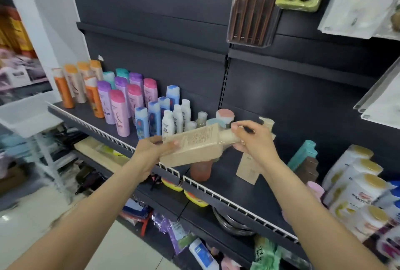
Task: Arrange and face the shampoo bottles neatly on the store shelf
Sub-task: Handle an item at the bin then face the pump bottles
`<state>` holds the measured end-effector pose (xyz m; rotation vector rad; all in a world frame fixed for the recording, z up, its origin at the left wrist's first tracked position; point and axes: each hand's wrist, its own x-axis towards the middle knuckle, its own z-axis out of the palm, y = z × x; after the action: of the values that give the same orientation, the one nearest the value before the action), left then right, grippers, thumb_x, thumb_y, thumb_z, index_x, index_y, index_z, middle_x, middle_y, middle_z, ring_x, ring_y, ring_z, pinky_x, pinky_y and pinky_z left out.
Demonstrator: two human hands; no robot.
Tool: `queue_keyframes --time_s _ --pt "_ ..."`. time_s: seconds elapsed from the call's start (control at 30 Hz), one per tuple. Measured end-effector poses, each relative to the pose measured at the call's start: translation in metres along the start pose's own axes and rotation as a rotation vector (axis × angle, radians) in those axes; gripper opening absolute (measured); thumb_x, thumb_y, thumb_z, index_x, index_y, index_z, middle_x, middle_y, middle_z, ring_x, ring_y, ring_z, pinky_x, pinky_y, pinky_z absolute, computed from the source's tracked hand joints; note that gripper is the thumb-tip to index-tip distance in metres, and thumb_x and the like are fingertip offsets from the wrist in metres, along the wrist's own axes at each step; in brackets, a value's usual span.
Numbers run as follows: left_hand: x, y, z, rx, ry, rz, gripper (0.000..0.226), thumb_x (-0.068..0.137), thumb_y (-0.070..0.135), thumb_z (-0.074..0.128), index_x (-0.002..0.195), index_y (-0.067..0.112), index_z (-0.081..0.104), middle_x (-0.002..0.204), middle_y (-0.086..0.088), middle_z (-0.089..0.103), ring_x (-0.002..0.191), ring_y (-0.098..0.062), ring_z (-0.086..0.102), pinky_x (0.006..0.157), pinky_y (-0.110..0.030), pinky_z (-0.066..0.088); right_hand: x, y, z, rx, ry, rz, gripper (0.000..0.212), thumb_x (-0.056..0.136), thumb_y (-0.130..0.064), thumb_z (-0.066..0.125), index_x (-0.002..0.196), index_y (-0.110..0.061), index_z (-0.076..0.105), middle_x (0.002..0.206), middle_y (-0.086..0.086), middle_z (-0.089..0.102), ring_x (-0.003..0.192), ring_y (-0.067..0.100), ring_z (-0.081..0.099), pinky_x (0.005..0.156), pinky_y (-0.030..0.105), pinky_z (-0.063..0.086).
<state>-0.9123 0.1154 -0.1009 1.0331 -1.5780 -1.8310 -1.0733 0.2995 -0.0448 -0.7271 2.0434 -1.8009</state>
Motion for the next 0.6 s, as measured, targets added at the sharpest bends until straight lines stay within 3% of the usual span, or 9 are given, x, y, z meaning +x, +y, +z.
queue_keyframes --time_s 0.03,0.1,0.13,0.23,0.37,0.5,0.6 --pt "0.001 -0.001 -0.011 0.033 -0.001 0.029 0.1 0.05 0.037 0.091 0.133 0.003 0.048 0.116 -0.008 0.061 0.103 -0.024 0.061 0.093 -0.036 0.05 0.004 0.0 0.013 0.012 0.012 0.026 0.005 0.089 -0.015 0.064 0.09 -0.015 0.069 0.102 0.009 0.064 0.089 0.014 0.061 0.062 0.021 0.058" --pt "0.003 -0.002 -0.032 0.146 0.018 0.088 0.083 0.062 0.021 0.088 0.134 0.007 0.049 0.118 -0.005 0.059 0.105 -0.019 0.056 0.089 -0.027 0.045 0.012 0.001 0.039 0.048 0.026 0.085 0.004 0.087 -0.016 0.067 0.084 -0.018 0.069 0.109 0.014 0.064 0.096 0.021 0.064 0.064 0.026 0.059" --pt "0.006 -0.001 -0.043 0.199 0.037 0.123 0.079 0.063 0.013 0.086 0.133 0.007 0.05 0.122 -0.006 0.059 0.105 -0.017 0.055 0.086 -0.024 0.043 0.015 0.0 0.052 0.057 0.012 0.106 0.002 0.084 -0.016 0.07 0.083 -0.018 0.069 0.109 0.015 0.064 0.099 0.025 0.065 0.07 0.032 0.059" --pt "0.02 0.001 -0.078 0.272 0.087 0.185 0.076 0.062 0.009 0.086 0.131 0.006 0.054 0.126 -0.005 0.058 0.105 -0.014 0.053 0.087 -0.02 0.04 0.022 -0.004 0.093 0.024 -0.058 0.146 0.019 0.074 -0.01 0.078 0.091 -0.011 0.068 0.098 0.012 0.066 0.09 0.025 0.067 0.081 0.044 0.058" --pt "0.045 0.002 -0.129 0.302 0.1 0.193 0.072 0.062 0.016 0.087 0.127 0.008 0.057 0.126 -0.004 0.058 0.107 -0.014 0.053 0.087 -0.02 0.038 0.029 -0.006 0.144 -0.007 -0.097 0.162 0.018 0.079 -0.004 0.073 0.096 -0.006 0.066 0.104 0.014 0.061 0.087 0.02 0.065 0.077 0.037 0.059" --pt "0.067 -0.001 -0.174 0.295 0.085 0.164 0.068 0.065 0.012 0.085 0.127 0.008 0.058 0.118 -0.003 0.059 0.102 -0.012 0.052 0.083 -0.019 0.036 0.038 -0.005 0.191 -0.011 -0.113 0.197 0.012 0.083 -0.007 0.07 0.094 -0.003 0.068 0.094 0.011 0.061 0.085 0.019 0.064 0.063 0.027 0.06" --pt "0.08 -0.005 -0.208 0.279 0.082 0.142 0.066 0.065 0.011 0.085 0.126 0.01 0.058 0.116 -0.001 0.059 0.102 -0.013 0.053 0.085 -0.021 0.037 0.044 -0.002 0.226 0.002 -0.166 0.221 0.008 0.086 -0.006 0.065 0.091 0.0 0.067 0.093 0.013 0.062 0.087 0.021 0.063 0.065 0.03 0.06"
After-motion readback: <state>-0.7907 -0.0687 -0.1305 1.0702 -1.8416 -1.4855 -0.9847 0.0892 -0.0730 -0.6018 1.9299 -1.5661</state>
